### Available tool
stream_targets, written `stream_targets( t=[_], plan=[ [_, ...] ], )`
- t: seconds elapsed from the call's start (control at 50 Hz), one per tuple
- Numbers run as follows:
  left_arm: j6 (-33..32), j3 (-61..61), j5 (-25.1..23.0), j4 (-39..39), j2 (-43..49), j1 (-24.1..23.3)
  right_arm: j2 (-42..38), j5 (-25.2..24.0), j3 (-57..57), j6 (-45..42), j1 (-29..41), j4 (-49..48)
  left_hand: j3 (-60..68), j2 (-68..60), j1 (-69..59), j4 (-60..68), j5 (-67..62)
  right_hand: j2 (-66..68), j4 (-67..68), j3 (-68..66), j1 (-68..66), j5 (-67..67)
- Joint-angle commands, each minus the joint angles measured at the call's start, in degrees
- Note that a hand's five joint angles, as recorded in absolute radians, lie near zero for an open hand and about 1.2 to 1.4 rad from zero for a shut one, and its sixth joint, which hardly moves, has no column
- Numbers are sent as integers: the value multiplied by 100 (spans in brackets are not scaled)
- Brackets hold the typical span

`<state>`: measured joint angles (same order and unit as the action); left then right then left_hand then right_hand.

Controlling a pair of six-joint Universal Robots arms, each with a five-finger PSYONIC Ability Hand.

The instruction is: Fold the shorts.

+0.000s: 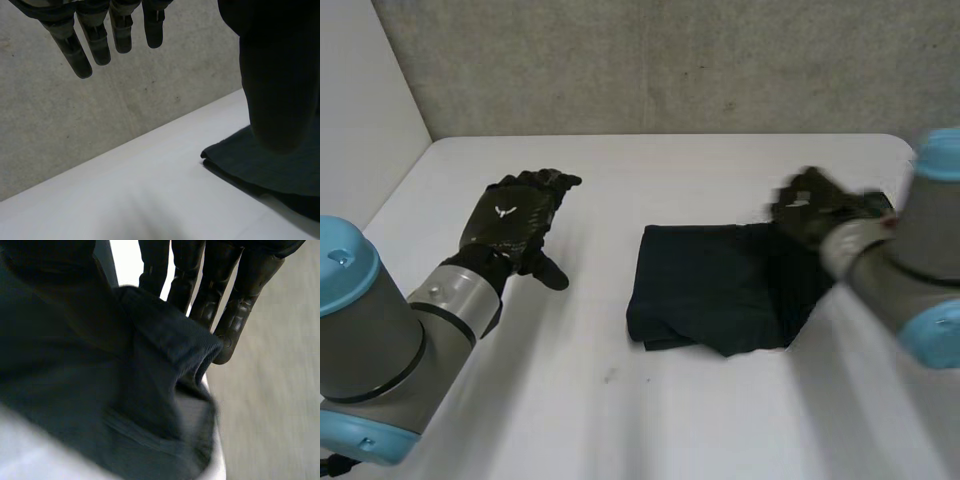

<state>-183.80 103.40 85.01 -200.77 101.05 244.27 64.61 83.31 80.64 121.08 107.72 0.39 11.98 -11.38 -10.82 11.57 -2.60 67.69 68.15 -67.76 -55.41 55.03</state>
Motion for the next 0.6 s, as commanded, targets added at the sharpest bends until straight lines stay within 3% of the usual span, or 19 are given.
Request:
stream_targets(
  t=[0.02, 0.06, 0.08, 0.1, 0.12, 0.18, 0.32, 0.4, 0.5, 0.6],
  plan=[
    [-59, -197, 51, -94, -7, 77, -932, -1193, -523, -146, 1918, -109, -198, 138, 82, -157, 260, 1231, 1185, -1224, -2459, 1497],
    [-24, -381, 51, -59, 2, 86, -1082, -1474, -567, -41, 1998, -188, -198, 138, 82, -157, 260, 1231, 1185, -1224, -2459, 1497],
    [-24, -434, 51, -41, 11, 94, -1082, -1519, -576, 20, 2007, -215, -198, 138, 82, -157, 260, 571, 525, -564, -1798, 837],
    [-24, -495, 51, -32, 19, 86, -1065, -1545, -576, 256, 2024, -276, -198, 138, 82, -157, 260, -1650, -1697, 1658, 423, -1385],
    [-33, -609, 51, -23, 46, 86, -1056, -1546, -576, 441, 2016, -294, -198, 138, 82, -157, 260, -2922, -2968, 2929, 1694, -2656],
    [-42, -794, 51, -23, 64, 77, -969, -1589, -567, 1483, 1841, -338, -198, 138, 82, -157, 260, -5769, -5815, 5776, 4541, -5503],
    [-15, -1690, 42, 143, 511, -116, 94, -1554, -182, 4454, 1051, -478, -177, 117, 61, -136, 238, -5769, -5815, 5776, 4541, -5503],
    [20, -2340, 34, 495, 976, -511, 280, -1537, 30, 5415, 462, -575, -160, 100, 44, -119, 221, -5769, -5815, 5776, 4541, -5503],
    [37, -3236, 42, 1013, 1889, -1030, 254, -1493, -31, 5532, 232, -549, -127, 66, 10, -86, 188, -5769, -5815, 5776, 4541, -5503],
    [90, -3844, 69, 1365, 2568, -1110, -158, -1300, -452, 5488, 232, -286, -93, 33, -23, -52, 154, -5769, -5815, 5776, 4541, -5503]
  ],
)
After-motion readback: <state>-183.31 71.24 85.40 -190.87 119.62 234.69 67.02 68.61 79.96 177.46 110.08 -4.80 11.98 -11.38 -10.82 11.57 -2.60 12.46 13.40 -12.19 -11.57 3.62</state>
